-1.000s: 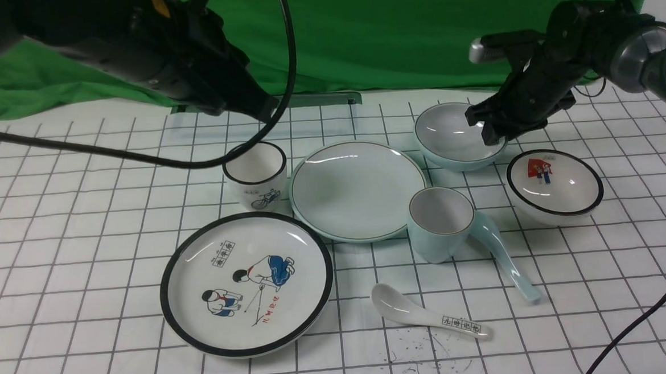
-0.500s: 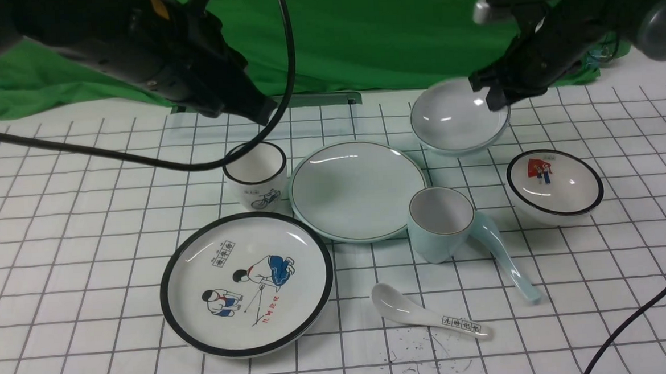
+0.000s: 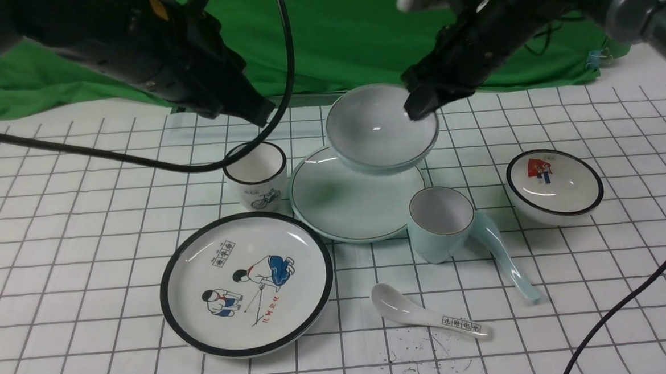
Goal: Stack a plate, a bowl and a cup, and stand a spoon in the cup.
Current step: Use the right arm to put the blue rice bowl into the blue large plate in the middle
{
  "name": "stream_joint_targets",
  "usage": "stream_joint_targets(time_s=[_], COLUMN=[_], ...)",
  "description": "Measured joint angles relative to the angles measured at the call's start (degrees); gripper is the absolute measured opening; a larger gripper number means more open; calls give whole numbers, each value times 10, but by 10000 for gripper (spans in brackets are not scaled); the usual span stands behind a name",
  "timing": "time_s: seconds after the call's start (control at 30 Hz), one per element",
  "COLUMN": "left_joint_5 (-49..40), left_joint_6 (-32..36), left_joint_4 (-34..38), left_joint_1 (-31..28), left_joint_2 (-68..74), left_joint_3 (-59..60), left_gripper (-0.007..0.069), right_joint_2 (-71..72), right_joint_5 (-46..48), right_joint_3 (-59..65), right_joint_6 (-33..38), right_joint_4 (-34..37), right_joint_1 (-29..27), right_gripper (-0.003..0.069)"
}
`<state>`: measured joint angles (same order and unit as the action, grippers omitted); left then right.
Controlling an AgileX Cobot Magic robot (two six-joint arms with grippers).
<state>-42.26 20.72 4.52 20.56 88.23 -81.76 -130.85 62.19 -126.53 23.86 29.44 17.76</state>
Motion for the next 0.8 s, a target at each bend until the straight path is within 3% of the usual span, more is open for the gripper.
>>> stream_joint_targets(time_s=[0.27, 0.47, 0.8], left_joint_5=[-4, -4, 6], left_joint_6=[0, 0, 1], left_joint_4=[-3, -6, -8], left_joint_1=[0, 0, 0], left_joint_2=[0, 0, 0], left_joint_3=[0, 0, 0], left_gripper=[-9, -9, -9], right_joint_2=[-49, -60, -76], right_joint_5=[-27, -62, -82], right_joint_3=[1, 1, 1], right_joint_6=[-1, -28, -45], right_joint_4=[-3, -46, -54], right_joint_1=[41, 36, 26], right_gripper=[81, 81, 81])
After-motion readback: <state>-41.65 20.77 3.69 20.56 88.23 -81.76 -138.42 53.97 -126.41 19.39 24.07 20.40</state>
